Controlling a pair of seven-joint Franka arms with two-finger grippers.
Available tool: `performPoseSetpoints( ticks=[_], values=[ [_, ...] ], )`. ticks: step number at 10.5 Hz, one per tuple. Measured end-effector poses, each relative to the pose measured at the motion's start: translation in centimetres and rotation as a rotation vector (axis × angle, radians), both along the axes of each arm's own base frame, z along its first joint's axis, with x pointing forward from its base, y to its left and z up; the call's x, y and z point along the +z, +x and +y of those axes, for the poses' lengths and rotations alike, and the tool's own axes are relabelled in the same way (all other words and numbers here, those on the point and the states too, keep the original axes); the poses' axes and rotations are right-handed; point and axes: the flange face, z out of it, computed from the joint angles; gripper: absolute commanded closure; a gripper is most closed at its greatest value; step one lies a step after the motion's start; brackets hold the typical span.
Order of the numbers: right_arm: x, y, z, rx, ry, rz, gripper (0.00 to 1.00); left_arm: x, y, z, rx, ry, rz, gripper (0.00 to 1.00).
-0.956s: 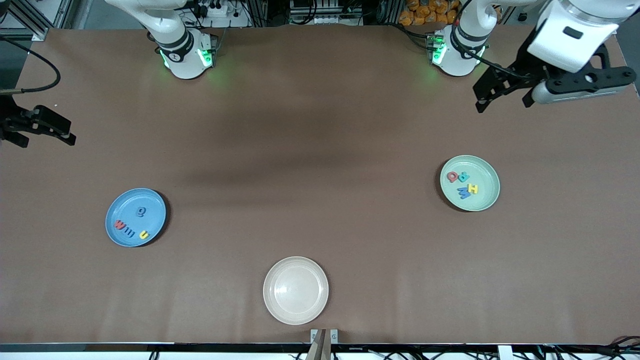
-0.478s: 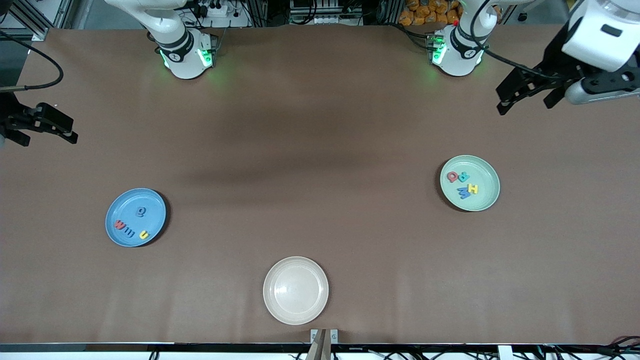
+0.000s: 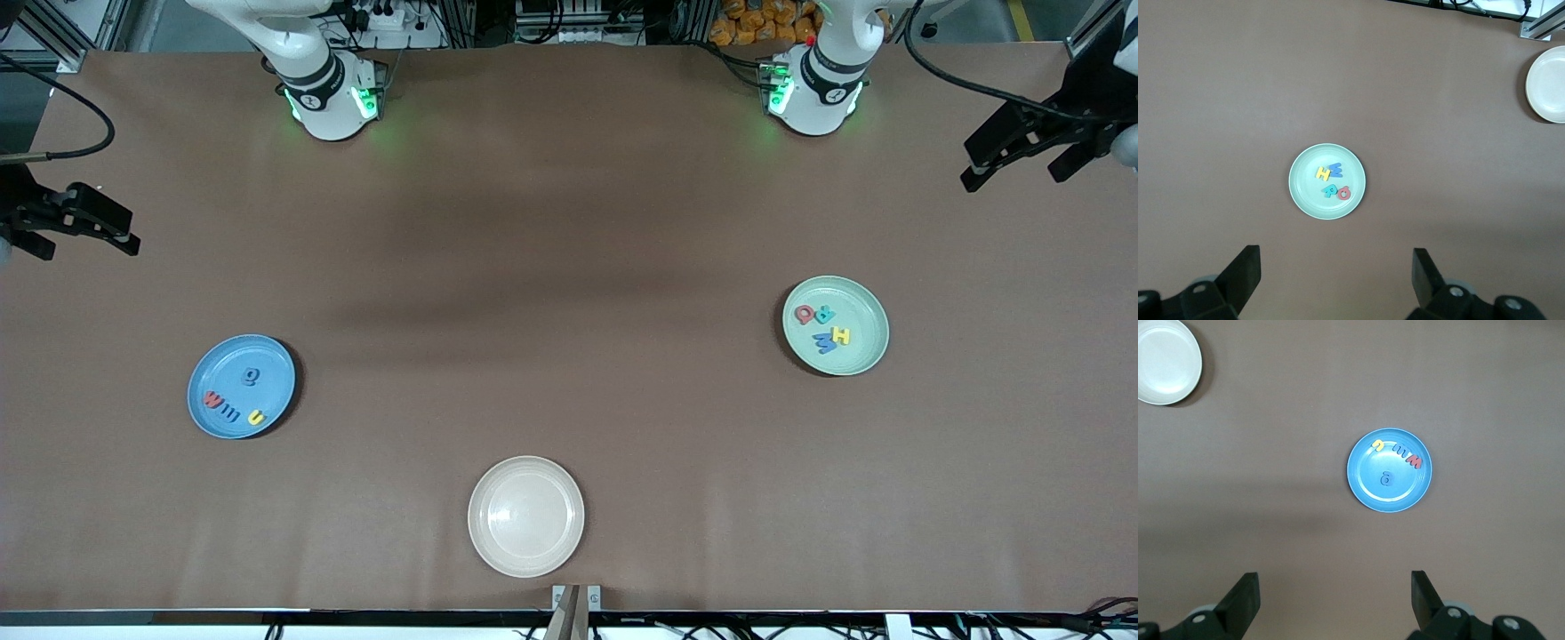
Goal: Sort upper and lower case letters into plates
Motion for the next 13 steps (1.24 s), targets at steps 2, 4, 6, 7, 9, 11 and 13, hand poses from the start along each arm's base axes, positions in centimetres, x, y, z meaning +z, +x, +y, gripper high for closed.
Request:
performPoseSetpoints(
  ticks=[2,4,6,7,9,11,13],
  values=[
    [0.0,0.0,0.0,0.0,0.0,0.001,0.0,0.0,-0.1,-0.3,-0.005,0.0,0.001,0.0],
    [0.0,0.0,0.0,0.0,0.0,0.001,0.0,0.0,-0.1,-0.2,-0.008,0.001,0.001,0.0],
    [0.0,0.0,0.0,0.0,0.0,0.001,0.0,-0.4,0.0,0.1,-0.066,0.008,0.01,0.0],
    [0.0,0.0,0.0,0.0,0.0,0.001,0.0,-1.1,0.2,0.4,-0.102,0.013,0.025,0.0],
    [0.0,0.0,-0.1,-0.002,-0.001,0.002,0.0,-2.8,1.4,2.2,-0.129,0.016,0.042,0.0],
    [0.0,0.0,-0.1,-0.002,-0.001,0.002,0.0,-4.8,2.7,4.5,-0.147,0.017,0.043,0.0],
    [0.0,0.0,-0.5,-0.009,-0.002,0.003,0.0,-5.3,2.9,4.2,-0.154,0.018,0.045,0.0]
  ],
)
